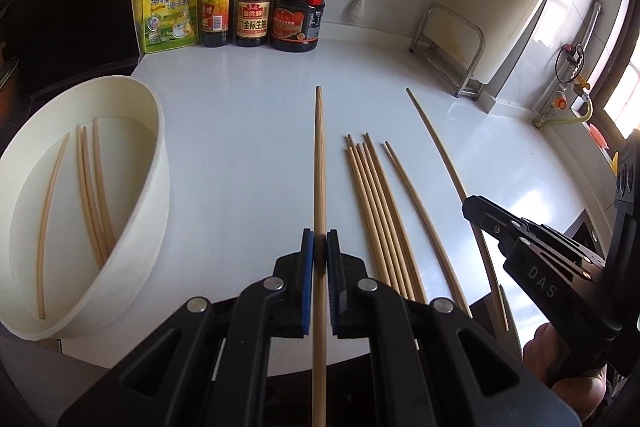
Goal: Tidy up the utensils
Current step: 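Carry both chopsticks into the white basin and open both tools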
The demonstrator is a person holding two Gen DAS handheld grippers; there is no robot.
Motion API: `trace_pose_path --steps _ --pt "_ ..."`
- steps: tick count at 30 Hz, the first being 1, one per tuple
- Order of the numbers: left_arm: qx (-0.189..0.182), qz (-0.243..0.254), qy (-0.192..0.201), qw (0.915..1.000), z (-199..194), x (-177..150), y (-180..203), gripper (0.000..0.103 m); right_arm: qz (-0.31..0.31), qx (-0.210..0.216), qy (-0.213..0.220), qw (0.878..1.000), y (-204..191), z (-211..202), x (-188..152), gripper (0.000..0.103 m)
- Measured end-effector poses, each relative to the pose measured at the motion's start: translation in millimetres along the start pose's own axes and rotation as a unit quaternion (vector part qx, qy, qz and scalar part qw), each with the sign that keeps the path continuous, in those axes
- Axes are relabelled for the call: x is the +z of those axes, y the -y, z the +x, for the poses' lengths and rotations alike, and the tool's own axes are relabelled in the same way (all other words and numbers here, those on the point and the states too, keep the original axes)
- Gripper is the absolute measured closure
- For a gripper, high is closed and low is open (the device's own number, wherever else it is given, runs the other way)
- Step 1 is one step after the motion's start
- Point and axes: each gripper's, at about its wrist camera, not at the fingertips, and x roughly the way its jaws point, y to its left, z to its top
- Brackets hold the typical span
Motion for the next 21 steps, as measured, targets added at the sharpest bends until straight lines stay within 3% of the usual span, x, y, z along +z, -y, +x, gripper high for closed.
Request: trace_pose_path --steps 11,21 --pt "0.011 -0.034 0.044 0.9984 -43.0 6.7 -57.7 0.096 -0.037 0.048 0.001 0.998 -75.3 4.9 17.9 0.097" --pt "0.047 -0.069 0.071 0.9939 -70.7 13.8 -129.3 0.096 -0.085 0.107 -0.01 0.991 -156.3 34.6 38.7 0.097"
